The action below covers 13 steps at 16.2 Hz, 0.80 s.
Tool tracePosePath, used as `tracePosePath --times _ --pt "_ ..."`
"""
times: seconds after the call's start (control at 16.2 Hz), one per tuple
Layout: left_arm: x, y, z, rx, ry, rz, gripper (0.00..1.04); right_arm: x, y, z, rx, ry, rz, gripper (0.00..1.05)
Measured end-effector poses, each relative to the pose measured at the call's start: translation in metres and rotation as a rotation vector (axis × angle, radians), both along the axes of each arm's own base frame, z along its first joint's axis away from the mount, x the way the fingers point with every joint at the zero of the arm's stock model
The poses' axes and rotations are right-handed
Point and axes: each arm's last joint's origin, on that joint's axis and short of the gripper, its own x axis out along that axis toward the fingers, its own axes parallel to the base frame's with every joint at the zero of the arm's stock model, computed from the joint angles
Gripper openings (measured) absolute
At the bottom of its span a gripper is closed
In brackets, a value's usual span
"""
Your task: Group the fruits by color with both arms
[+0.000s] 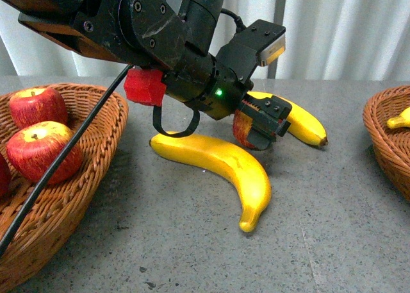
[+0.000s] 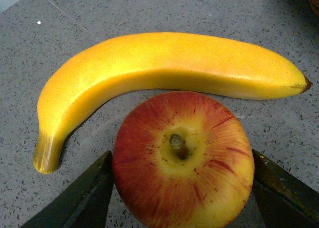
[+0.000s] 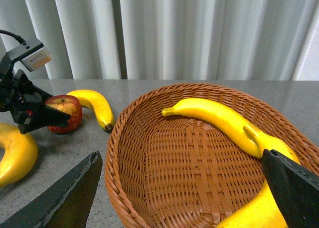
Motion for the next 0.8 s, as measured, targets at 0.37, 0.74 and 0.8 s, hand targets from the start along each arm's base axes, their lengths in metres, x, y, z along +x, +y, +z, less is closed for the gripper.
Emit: tracePosePath --times 0.37,0.74,0.8 --pt "-0.010 0.005 0.006 -0.014 -0.036 0.011 0.62 0.000 0.000 0.000 0.000 0.000 0.000 0.98" --pt "-0.028 0.042 0.088 -0.208 -0.448 0.445 0.62 0.000 0.000 0.000 0.000 -0.001 -0.002 0.98" --pt "-0.028 0.042 0.081 -0.227 -0.463 0.519 0.61 0.000 0.000 0.000 0.000 -0.001 -0.002 0.98"
